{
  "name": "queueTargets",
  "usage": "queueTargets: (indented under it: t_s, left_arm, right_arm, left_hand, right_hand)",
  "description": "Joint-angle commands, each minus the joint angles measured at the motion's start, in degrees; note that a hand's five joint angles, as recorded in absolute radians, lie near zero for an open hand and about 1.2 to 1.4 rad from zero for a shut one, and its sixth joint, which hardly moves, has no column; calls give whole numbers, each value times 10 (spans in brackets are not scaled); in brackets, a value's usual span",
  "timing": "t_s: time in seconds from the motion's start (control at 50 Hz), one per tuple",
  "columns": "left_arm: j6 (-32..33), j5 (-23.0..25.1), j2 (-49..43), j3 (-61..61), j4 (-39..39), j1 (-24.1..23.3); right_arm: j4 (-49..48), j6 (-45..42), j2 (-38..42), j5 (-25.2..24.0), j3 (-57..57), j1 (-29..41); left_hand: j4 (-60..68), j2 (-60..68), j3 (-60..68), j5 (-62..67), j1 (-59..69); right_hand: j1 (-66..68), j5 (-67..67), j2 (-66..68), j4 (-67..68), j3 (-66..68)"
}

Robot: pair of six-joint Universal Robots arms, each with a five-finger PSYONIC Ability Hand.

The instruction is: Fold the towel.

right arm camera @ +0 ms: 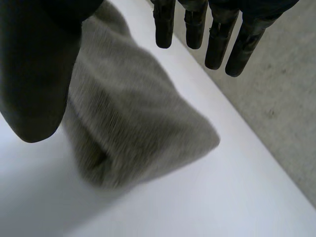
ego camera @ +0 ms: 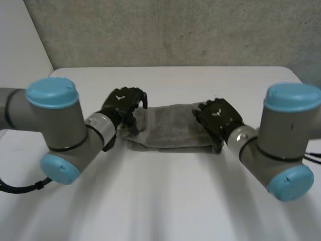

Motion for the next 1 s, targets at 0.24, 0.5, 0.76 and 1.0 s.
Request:
queueTargets:
  t_s: [0.24, 0.5, 0.76, 1.0]
  left_arm:
    - [2, -98, -122, 80, 27, 6]
    - [4, -120, -125, 68, 25, 25]
    - [-4, -119, -89, 38, 20, 44]
    - [-6, -118, -58, -4, 18, 48]
  right_arm:
    - [-175, 10, 30, 0, 105, -24]
    - [-214, 11, 54, 2, 112, -24]
    - [-223, 40, 53, -1, 116, -26]
    - [-200, 76, 12, -19, 134, -50]
  left_hand:
    - [-23, -23, -24, -1, -15]
    - [-23, -23, -24, -1, -15]
    - [-25, -25, -26, -3, -16]
    - [-28, -28, -29, -6, -20]
  right_hand:
    - [246, 248, 238, 236, 242]
    - [300, 302, 292, 290, 296]
    - [558, 559, 549, 547, 553]
    - [665, 666, 656, 654, 660]
